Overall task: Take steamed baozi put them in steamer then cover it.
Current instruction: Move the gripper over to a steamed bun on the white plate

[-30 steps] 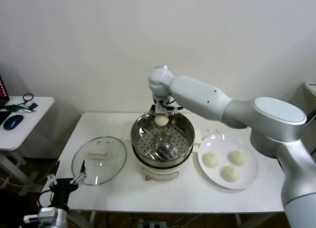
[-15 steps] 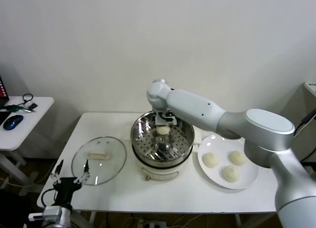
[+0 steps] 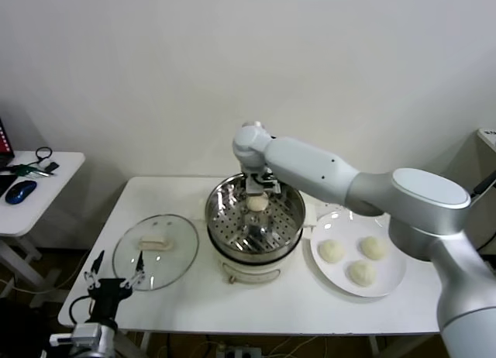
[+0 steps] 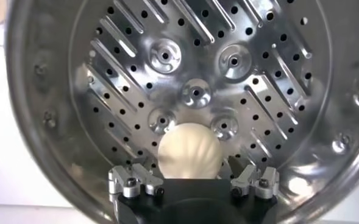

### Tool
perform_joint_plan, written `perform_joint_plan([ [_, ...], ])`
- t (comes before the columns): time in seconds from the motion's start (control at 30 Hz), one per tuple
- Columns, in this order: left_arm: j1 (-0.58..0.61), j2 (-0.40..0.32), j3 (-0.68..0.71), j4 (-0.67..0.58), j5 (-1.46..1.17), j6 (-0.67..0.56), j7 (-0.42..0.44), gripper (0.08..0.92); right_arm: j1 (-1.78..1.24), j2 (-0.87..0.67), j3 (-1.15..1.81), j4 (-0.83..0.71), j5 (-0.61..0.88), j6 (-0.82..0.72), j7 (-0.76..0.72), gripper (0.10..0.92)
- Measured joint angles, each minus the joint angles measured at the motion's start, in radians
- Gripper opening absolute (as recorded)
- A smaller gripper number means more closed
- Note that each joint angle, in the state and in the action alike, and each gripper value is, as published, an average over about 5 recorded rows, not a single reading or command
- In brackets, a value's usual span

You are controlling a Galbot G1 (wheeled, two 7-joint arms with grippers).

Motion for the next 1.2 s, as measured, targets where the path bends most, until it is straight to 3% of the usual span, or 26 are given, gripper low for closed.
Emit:
perform_joint_plan([
  [0.27, 0.005, 0.007, 0.002, -0.009, -0.002, 0.005, 0.0, 0.823, 0.134, -0.16, -0.108, 0.131, 0.209, -0.138, 0.062, 0.823],
  [0.7, 0.006, 0.02, 0.015, -0.033, -0.008, -0.004, -0.019, 0.823, 0.272, -0.484, -0.31, 0.314, 0.692, -0.578, 0.135, 0.823],
  [0.93, 0.009, 0.02, 0.016, -0.043, -0.008, -0.005, -0.029, 0.823, 0.189, -0.616, -0.3, 0.327, 0.789, -0.716, 0.128, 0.823],
  [1.2, 0.009, 0.02, 0.011, -0.045, -0.007, -0.002, -0.036, 0.823, 0.026, -0.664, -0.211, 0.274, 0.794, -0.785, 0.127, 0.823],
])
